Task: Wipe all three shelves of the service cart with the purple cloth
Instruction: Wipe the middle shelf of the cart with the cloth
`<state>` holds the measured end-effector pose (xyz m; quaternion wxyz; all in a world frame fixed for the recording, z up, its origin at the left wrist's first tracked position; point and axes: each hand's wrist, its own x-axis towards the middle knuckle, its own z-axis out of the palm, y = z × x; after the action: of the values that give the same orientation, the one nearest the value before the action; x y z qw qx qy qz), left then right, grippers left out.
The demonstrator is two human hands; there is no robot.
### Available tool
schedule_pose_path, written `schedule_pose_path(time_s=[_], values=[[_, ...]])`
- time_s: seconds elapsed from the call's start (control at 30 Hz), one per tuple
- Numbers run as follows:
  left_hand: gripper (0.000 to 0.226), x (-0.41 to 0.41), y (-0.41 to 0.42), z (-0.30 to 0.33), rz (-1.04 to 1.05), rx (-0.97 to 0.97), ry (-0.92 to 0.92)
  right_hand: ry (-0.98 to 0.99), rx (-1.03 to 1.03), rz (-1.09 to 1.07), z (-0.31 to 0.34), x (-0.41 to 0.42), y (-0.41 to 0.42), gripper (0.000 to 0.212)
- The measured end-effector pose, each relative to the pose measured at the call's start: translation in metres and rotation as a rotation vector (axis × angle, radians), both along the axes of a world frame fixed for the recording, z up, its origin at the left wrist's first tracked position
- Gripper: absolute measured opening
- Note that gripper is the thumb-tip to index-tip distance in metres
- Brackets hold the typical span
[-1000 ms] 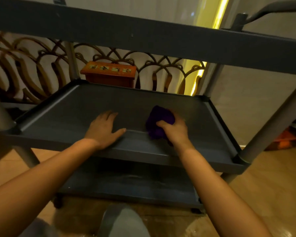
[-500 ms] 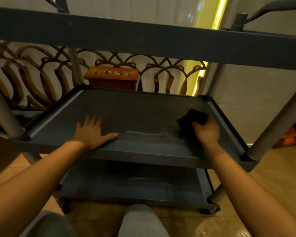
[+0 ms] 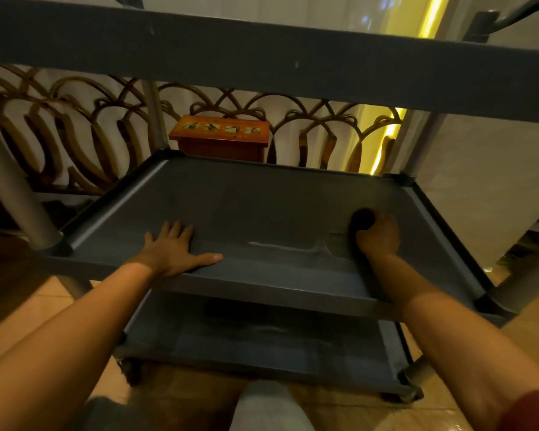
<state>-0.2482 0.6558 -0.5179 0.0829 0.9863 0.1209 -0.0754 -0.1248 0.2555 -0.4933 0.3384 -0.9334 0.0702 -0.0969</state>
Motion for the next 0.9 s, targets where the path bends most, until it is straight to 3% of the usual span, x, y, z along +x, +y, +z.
schedule_pose_path(time_s=[0.1, 0.23, 0.33, 0.47, 0.53, 0.6, 0.7, 0.8, 0.9], values=[[0.132, -0.002, -0.001, 0.001, -0.003, 0.001, -0.013, -0.003, 0.074, 0.253, -0.001, -0.014, 0.093, 0.04], [0.119, -0.009, 0.002, 0.009, 0.037, -0.066, -0.035, 0.079, -0.076, 0.508, 0.003, -0.01, 0.164, 0.048], [0.104, -0.021, 0.034, 0.02, 0.109, -0.005, -0.084, 0.031, -0.116, 0.426, 0.011, 0.005, 0.14, 0.039], [0.102, -0.041, 0.086, 0.017, 0.192, 0.161, -0.028, -0.064, -0.031, 0.196, 0.011, 0.03, 0.079, 0.034], [0.098, -0.045, 0.09, 0.007, 0.241, 0.159, 0.013, -0.007, -0.051, 0.163, 0.0, 0.036, 0.075, 0.03], [0.096, -0.042, 0.089, 0.0, 0.255, 0.162, 0.013, -0.089, -0.14, 0.188, -0.013, 0.037, 0.099, 0.025], [0.093, -0.042, 0.086, 0.003, 0.26, 0.157, 0.027, -0.133, -0.252, 0.319, -0.021, 0.024, 0.161, 0.028], [0.085, -0.046, 0.087, 0.005, 0.276, 0.147, 0.002, -0.094, -0.192, 0.507, -0.019, -0.004, 0.243, 0.036], [0.071, -0.053, 0.083, 0.005, 0.254, 0.086, -0.148, -0.093, -0.183, 0.785, -0.018, -0.051, 0.31, 0.042]])
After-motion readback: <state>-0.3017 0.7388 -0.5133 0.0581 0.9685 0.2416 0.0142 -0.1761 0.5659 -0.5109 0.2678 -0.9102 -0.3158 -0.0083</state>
